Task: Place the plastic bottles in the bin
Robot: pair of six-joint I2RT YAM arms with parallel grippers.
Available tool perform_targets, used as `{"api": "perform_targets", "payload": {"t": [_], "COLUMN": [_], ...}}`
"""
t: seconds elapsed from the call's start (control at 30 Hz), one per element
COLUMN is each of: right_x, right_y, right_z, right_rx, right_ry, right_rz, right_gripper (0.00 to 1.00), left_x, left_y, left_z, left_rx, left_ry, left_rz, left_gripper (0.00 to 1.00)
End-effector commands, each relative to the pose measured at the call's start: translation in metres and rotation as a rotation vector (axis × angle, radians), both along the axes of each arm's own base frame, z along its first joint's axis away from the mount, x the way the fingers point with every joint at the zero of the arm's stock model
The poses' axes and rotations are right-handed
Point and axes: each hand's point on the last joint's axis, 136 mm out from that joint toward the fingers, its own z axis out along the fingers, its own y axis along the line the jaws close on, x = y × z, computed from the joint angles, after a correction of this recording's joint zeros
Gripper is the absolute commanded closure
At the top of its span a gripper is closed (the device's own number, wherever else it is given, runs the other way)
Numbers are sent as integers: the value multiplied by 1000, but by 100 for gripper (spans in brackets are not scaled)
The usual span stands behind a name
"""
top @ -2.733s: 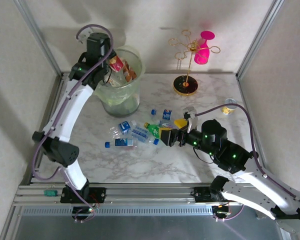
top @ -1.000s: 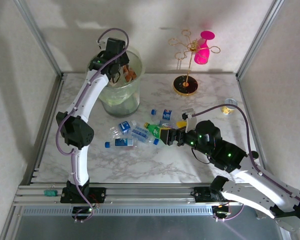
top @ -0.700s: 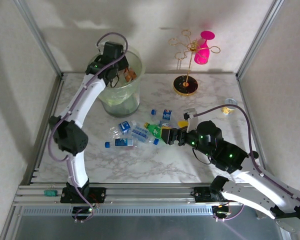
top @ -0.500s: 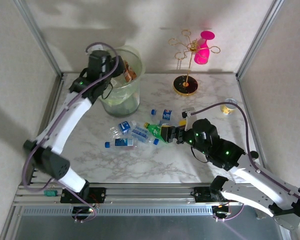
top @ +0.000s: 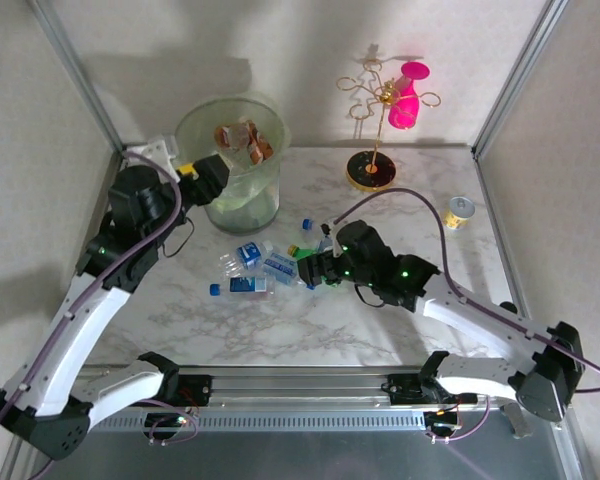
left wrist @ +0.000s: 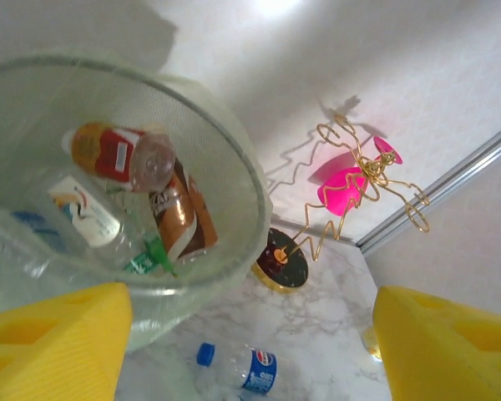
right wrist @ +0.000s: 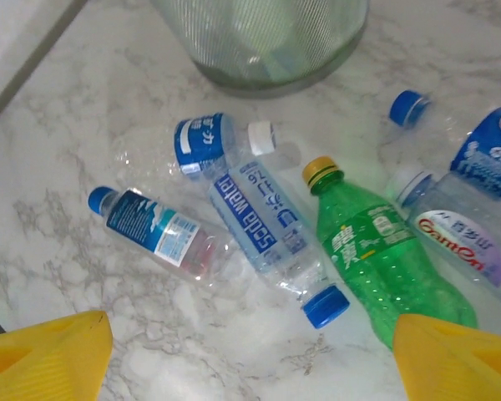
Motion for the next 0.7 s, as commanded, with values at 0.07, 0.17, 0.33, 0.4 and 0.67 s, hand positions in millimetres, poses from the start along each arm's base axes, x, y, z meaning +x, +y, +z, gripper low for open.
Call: {"api": "perform_targets", "payload": {"t": [0.07,0.17,0.33,0.4,0.67], "right_x": [-15,-15,-17,-19,-10], "right_y": [42,62,109,127,178], "right_z": [-7,-23,-48,-55,-86], "right_rx": [-66,-152,-243,-256,-268], "right_ry": [0,-32,-36,-39,-20], "right_rz": [182,244,369,403,459], "right_gripper": [14,14,12,11,5], "left_x": [-23,-33,-42,-41,-39], "left_y": [42,70,95,99,106], "left_z": [-73,-112,-133,-131,-109], "left_rx": [-184,-207,-202,-202,-188], "left_ry": [217,339,404,387,299], "left_rz": [248,429,591,605,614], "left_gripper": [23,22,21,21,20]}}
